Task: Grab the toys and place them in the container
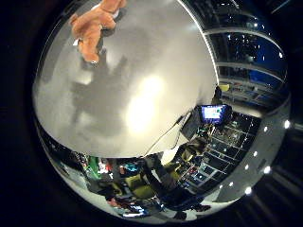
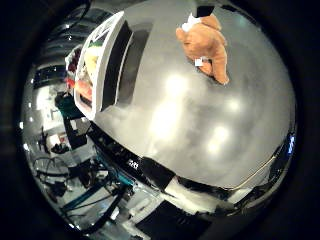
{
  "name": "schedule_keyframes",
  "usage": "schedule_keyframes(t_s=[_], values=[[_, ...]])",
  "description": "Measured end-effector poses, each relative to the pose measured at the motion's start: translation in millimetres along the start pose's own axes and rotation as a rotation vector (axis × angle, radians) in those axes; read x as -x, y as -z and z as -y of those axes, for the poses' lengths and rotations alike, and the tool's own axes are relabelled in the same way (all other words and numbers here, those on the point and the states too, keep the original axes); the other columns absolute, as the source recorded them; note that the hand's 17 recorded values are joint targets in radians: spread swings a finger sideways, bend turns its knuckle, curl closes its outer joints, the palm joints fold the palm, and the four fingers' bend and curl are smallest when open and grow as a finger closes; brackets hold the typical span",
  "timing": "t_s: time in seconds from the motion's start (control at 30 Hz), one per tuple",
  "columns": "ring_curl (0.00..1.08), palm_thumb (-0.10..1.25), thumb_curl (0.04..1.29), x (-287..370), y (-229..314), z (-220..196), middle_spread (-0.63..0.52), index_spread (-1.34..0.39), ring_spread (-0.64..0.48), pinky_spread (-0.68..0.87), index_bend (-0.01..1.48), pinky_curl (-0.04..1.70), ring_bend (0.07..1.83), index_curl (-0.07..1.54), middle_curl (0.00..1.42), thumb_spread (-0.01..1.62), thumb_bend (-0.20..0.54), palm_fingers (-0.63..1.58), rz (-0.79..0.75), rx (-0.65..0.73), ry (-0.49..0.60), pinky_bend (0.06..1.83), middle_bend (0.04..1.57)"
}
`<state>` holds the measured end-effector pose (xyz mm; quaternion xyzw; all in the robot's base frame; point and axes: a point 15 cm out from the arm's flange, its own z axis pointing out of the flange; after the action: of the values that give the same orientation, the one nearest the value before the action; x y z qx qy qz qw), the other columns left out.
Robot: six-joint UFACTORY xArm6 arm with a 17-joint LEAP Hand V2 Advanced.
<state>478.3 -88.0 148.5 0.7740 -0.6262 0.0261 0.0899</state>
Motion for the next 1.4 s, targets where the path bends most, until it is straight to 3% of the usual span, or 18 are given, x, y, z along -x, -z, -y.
schedule_keyframes(t_s=[0.2, 0.3, 0.43, 0.6, 0.73, 1.07, 1.27, 1.4], values=[[0.34, 0.28, 0.28, -9.1, 3.0, 30.2, 0.07, -0.18, 0.02, 0.37, 0.12, 0.33, 0.71, 0.23, 0.33, 0.93, -0.031, 0.43, -0.005, -0.048, -0.19, 0.53, 0.29], [0.35, 0.28, 0.28, -11.4, 7.1, 43.1, 0.11, -0.14, 0.01, 0.35, 0.15, 0.33, 0.75, 0.23, 0.34, 0.94, -0.03, 0.4, 0.007, -0.066, -0.258, 0.59, 0.31], [0.31, 0.28, 0.28, -9.1, 11.1, 61.0, 0.19, -0.1, 0.11, 0.43, 0.2, 0.34, 0.66, 0.27, 0.33, 0.95, -0.03, 0.28, 0.053, -0.07, -0.305, 0.65, 0.28], [0.24, 0.25, 0.28, -4.9, -4.1, 63.2, 0.26, -0.06, 0.25, 0.51, 0.22, 0.31, 0.49, 0.33, 0.3, 0.93, -0.034, 0.18, 0.084, 0.044, -0.325, 0.65, 0.19], [0.22, 0.21, 0.28, -2.1, -31.2, 67.3, 0.28, -0.04, 0.29, 0.53, 0.23, 0.29, 0.43, 0.35, 0.29, 0.92, -0.037, 0.15, 0.094, 0.138, -0.337, 0.63, 0.18], [0.2, 0.19, 0.29, 0.9, -68.3, 73.9, 0.28, -0.04, 0.32, 0.54, 0.35, 0.26, 0.35, 0.4, 0.26, 0.9, -0.033, 0.19, 0.09, 0.225, -0.351, 0.57, 0.16], [0.18, 0.3, 0.3, 8.3, -84.3, 73.5, 0.22, -0.14, 0.29, 0.53, 0.57, 0.23, 0.25, 0.47, 0.26, 0.93, -0.012, 0.31, 0.087, 0.247, -0.33, 0.46, 0.2], [0.17, 0.59, 0.34, 4.3, -87.1, 75.4, 0.09, -0.25, 0.25, 0.51, 0.75, 0.2, 0.2, 0.53, 0.28, 1.01, 0.064, 0.46, 0.082, 0.236, -0.324, 0.38, 0.2]])
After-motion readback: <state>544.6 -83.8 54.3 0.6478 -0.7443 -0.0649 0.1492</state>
